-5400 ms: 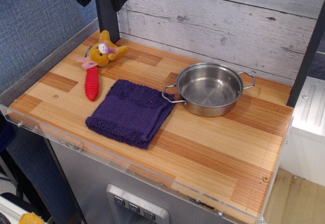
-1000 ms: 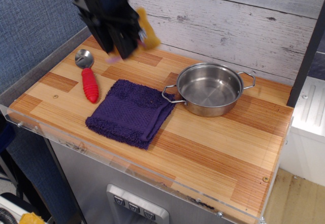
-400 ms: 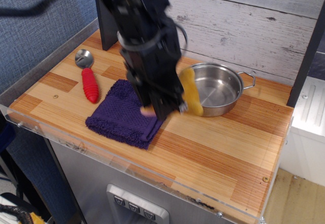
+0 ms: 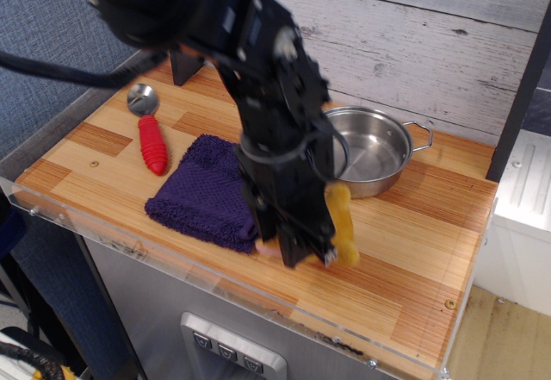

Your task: Pick up the the orange animal and place it on the right of the purple cloth

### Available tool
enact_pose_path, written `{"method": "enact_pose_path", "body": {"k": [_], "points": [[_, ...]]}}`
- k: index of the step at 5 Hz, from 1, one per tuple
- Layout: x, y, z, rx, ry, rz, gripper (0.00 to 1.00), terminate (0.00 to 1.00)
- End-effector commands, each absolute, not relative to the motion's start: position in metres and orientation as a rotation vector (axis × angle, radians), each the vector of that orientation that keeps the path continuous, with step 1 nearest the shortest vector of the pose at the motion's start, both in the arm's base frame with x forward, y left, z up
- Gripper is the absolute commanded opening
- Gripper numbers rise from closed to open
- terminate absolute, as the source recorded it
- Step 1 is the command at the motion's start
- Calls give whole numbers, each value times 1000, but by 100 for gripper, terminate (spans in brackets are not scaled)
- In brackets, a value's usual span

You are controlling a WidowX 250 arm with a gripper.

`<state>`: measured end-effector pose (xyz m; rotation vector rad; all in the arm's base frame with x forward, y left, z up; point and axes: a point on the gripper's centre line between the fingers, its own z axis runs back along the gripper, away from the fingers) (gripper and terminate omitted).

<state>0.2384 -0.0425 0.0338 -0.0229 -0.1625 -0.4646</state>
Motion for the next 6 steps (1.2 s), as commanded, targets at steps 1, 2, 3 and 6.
{"method": "enact_pose_path", "body": {"k": [1,2,3,6], "points": [[249,-59,25,-22,-175,-478,0,0],[253,-53,25,41,-172,-428,100,0],[252,-51,30,43,-175,-416,100,0],[256,-46,76,-86,-281,-318,100,0]]}}
